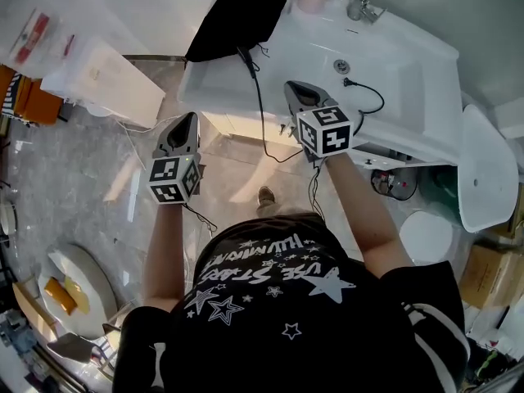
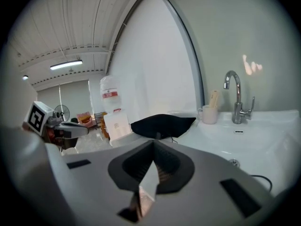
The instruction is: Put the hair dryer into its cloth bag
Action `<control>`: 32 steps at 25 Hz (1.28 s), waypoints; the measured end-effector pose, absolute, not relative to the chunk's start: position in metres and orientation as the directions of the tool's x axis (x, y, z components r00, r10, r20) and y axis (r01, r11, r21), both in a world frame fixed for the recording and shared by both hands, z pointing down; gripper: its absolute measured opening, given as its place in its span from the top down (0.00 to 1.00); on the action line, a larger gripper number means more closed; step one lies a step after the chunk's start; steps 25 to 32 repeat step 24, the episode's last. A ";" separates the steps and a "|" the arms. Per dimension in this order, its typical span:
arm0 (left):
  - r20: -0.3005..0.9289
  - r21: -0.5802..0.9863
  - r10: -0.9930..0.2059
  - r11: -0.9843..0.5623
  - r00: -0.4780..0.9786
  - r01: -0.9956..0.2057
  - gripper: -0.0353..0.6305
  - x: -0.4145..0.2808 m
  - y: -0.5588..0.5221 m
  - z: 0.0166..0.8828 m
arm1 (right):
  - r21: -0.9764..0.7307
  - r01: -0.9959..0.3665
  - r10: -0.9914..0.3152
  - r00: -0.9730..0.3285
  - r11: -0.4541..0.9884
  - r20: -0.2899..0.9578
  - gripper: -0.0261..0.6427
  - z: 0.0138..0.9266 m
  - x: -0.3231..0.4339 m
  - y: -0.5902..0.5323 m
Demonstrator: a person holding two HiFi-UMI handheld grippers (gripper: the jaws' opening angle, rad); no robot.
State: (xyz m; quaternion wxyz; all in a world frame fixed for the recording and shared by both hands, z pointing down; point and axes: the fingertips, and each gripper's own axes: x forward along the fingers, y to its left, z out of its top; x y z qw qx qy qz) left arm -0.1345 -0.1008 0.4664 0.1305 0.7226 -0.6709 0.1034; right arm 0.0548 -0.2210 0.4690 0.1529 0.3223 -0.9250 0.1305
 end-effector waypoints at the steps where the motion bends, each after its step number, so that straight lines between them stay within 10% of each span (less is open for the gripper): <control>1: 0.327 0.058 -0.942 -0.063 0.079 -0.996 0.93 -0.134 -0.095 0.469 | -0.133 -0.629 -0.549 -0.748 0.766 0.372 0.95 0.470 0.052 -0.215; 32: 0.302 0.144 -0.947 -0.064 0.105 -0.988 0.93 -0.127 0.118 0.476 | -0.079 -0.525 -0.458 -0.798 0.847 0.392 0.95 0.461 0.036 0.005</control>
